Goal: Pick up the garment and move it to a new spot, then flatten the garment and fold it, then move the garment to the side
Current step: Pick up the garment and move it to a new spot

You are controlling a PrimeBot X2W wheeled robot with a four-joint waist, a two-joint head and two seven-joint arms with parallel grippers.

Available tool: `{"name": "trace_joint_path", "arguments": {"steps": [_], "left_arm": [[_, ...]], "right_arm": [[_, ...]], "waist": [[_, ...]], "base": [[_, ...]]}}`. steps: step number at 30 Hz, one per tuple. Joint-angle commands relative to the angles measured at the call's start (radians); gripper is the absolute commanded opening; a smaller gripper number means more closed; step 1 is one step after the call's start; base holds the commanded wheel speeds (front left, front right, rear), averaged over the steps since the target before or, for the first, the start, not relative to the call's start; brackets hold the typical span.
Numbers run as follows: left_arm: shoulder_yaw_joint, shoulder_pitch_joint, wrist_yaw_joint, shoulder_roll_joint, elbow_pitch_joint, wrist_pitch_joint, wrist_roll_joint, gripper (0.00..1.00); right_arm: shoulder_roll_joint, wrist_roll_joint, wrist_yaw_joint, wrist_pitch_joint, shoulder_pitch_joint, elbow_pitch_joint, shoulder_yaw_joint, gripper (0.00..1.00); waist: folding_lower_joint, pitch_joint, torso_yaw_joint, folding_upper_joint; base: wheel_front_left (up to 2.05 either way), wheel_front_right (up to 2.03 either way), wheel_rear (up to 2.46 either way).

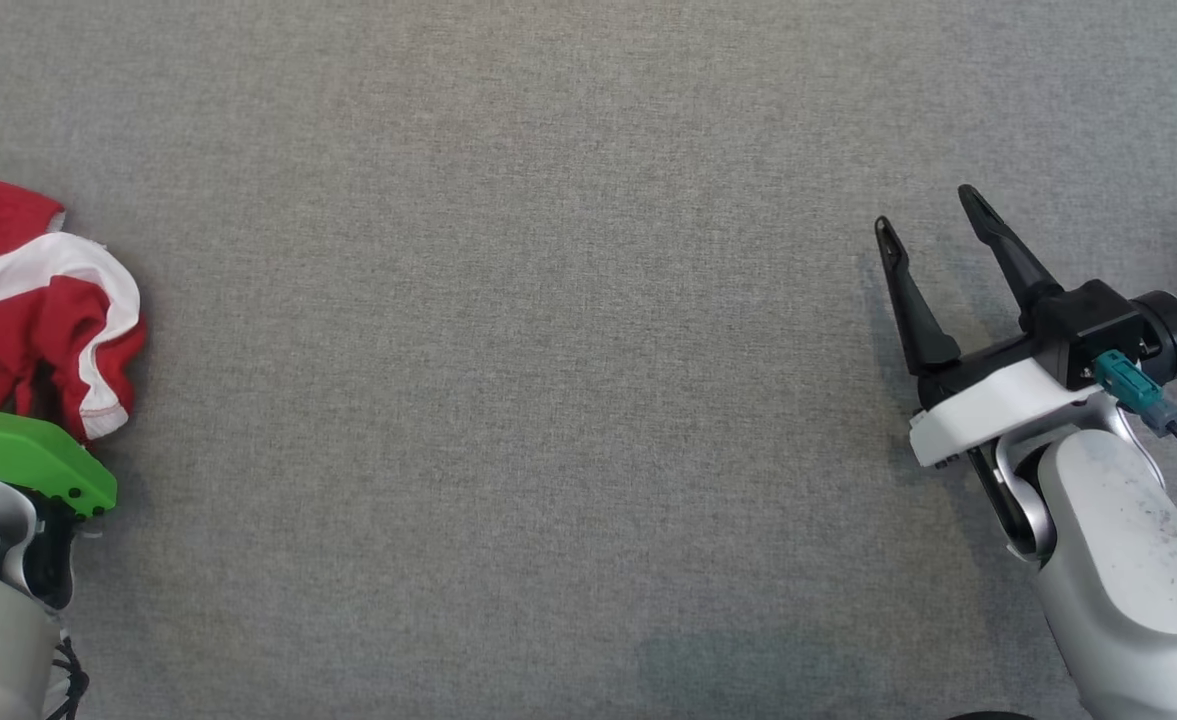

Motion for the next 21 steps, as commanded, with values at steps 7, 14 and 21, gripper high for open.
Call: {"name": "trace_joint_path", "arguments": {"steps": [7, 14, 21], "left_arm": [[-0.072, -0.052, -0.003, 0.011, -0.123, -0.068, 0.069, 0.0], [-0.037, -0.022, -0.002, -0.026, -0.374, -0.07, 0.167, 0.0], [-0.015, 0.065, -0.002, -0.149, -0.524, -0.07, 0.223, 0.0]], "right_arm": [[0.041, 0.016, -0.002, -0.003, 0.028, 0.006, -0.015, 1.0], [0.082, 0.025, -0.002, -0.003, 0.042, 0.01, -0.013, 1.0], [0.105, 0.03, -0.002, -0.003, 0.065, 0.01, -0.032, 1.0]], "waist": [[0.0, -0.077, -0.017, -0.0001], [0.0, -0.128, -0.062, -0.0001], [0.0, -0.159, -0.141, -0.0001]], "base": [[0.0, 0.0, 0.0], [0.0, 0.0, 0.0], [0.0, 0.0, 0.0]]}}
